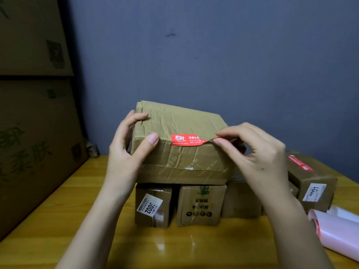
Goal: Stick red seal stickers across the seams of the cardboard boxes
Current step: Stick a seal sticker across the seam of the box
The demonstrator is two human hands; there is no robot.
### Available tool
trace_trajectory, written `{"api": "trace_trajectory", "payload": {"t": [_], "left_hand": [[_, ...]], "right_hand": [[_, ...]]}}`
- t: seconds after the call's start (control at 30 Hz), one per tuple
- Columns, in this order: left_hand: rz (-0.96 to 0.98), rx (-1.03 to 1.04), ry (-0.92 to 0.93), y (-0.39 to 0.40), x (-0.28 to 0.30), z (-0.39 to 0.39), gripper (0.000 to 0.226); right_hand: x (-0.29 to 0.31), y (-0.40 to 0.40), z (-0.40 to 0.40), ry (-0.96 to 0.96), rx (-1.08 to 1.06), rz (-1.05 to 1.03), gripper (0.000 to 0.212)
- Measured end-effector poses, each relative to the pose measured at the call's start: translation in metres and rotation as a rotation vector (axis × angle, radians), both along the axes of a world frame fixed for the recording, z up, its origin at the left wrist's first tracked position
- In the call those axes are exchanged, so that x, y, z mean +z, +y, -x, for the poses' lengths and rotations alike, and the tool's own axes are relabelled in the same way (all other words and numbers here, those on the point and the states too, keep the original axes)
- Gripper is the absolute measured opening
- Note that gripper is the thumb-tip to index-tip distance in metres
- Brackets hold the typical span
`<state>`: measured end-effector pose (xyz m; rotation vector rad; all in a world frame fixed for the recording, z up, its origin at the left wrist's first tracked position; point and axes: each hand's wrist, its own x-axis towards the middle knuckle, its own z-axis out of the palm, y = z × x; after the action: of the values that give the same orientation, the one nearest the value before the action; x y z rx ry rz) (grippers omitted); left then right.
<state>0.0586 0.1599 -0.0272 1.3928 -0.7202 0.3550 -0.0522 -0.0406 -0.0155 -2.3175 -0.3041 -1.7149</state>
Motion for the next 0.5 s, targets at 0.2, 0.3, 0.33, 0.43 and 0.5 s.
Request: {"api": "trace_trajectory", "payload": {"t": [0.2,0.3,0.33,0.43,0.5], "left_hand": [[0.017,0.016,-0.046,0.001,-0.001,-0.003,0.046],[0.014,0.074,-0.089,0.001,-0.002,-0.002,0.048],[0.017,0.092,-0.1,0.0,-0.002,-0.002,0.048],[0.038,0.131,-0.119,0.001,-0.003,-0.005,0.047],[0.055,0.158,-0.126,0.001,-0.005,-0.006,0.047]], "right_hand": [[0.005,0.008,0.003,0.049,0.105,-0.13,0.006],[0.009,0.01,0.005,0.138,0.179,-0.243,0.008],[0.01,0.01,0.005,0.172,0.205,-0.275,0.008],[0.012,0.008,0.005,0.25,0.257,-0.371,0.013],[0.01,0.008,0.002,0.257,0.228,-0.431,0.012]]}}
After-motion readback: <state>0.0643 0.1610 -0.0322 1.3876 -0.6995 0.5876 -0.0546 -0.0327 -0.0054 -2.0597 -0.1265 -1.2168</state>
